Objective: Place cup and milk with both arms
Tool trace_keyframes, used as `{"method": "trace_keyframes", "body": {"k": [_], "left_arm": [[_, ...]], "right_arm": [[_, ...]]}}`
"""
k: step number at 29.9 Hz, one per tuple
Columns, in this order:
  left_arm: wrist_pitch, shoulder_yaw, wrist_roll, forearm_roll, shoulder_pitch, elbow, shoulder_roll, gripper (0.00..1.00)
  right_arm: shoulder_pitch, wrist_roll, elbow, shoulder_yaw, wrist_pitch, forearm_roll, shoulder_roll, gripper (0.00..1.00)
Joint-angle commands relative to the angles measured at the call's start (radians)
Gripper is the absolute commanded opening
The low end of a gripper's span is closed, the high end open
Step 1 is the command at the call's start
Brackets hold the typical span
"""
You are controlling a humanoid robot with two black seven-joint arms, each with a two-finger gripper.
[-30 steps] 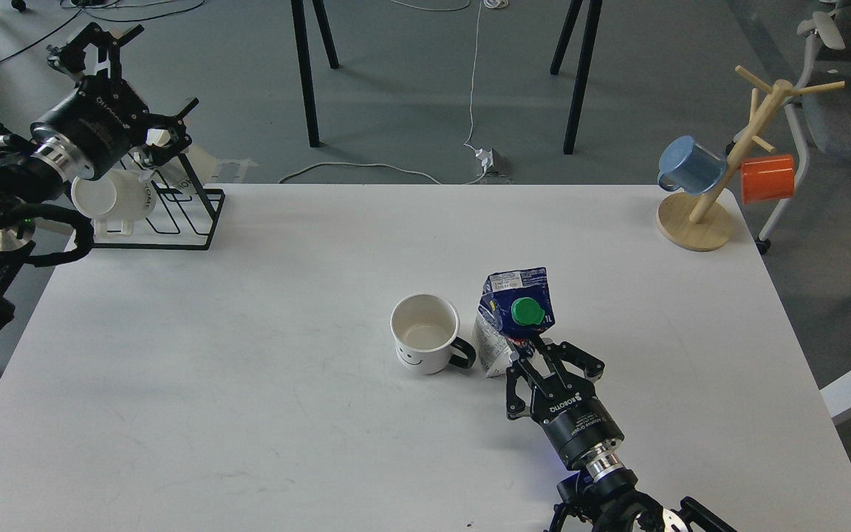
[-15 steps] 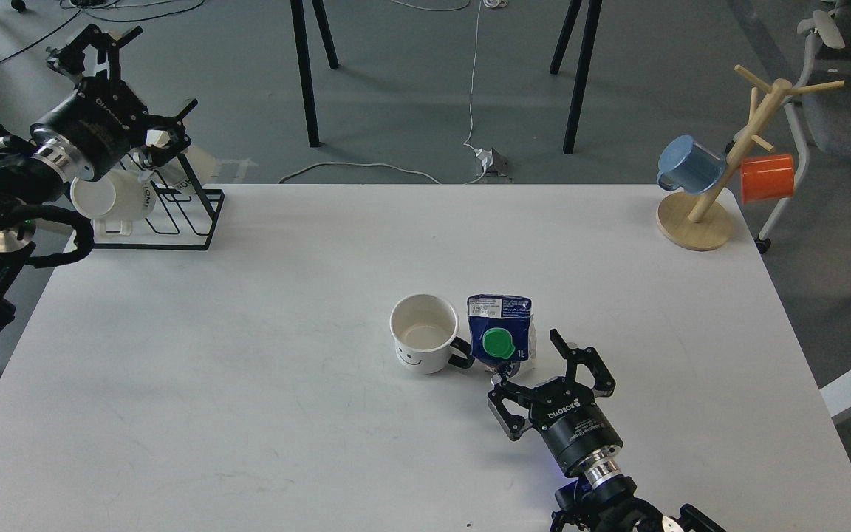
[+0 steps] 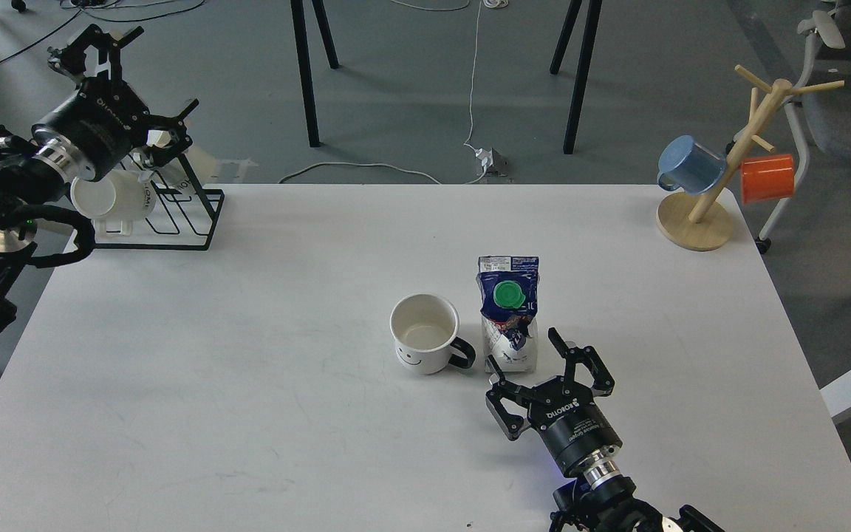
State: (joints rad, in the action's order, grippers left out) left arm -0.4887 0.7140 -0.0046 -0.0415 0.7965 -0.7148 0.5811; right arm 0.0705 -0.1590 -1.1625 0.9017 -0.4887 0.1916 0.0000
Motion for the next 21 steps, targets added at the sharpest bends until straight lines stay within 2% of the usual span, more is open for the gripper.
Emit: {"method": "trace_keyframes", "body": {"k": [1,8,14,21], "left_arm": [[0.000,-0.001,0.000,0.000,0.000,0.003,-0.001,1.00],[0.000,0.001,0.000,0.000,0.000,0.003,0.000,1.00],[0.000,0.002,-0.002,0.000,0.000,0.003,0.005,1.00],[0.000,0.018,-0.003,-0.008,0.003,-0.002,0.005,1.00]], "right_arm": [[0.002,0.001,-0.005,-0.001,0.000,-0.001,0.000,0.96],[0.078,0.003,-0.118,-0.001,0.000,-0.004,0.000,0.96],[0.212,0.003,-0.262,0.006,0.000,-0.004,-0.133,0.98],[0.287,-0.005,-0.305,0.054,0.000,-0.004,-0.285,0.98]]}}
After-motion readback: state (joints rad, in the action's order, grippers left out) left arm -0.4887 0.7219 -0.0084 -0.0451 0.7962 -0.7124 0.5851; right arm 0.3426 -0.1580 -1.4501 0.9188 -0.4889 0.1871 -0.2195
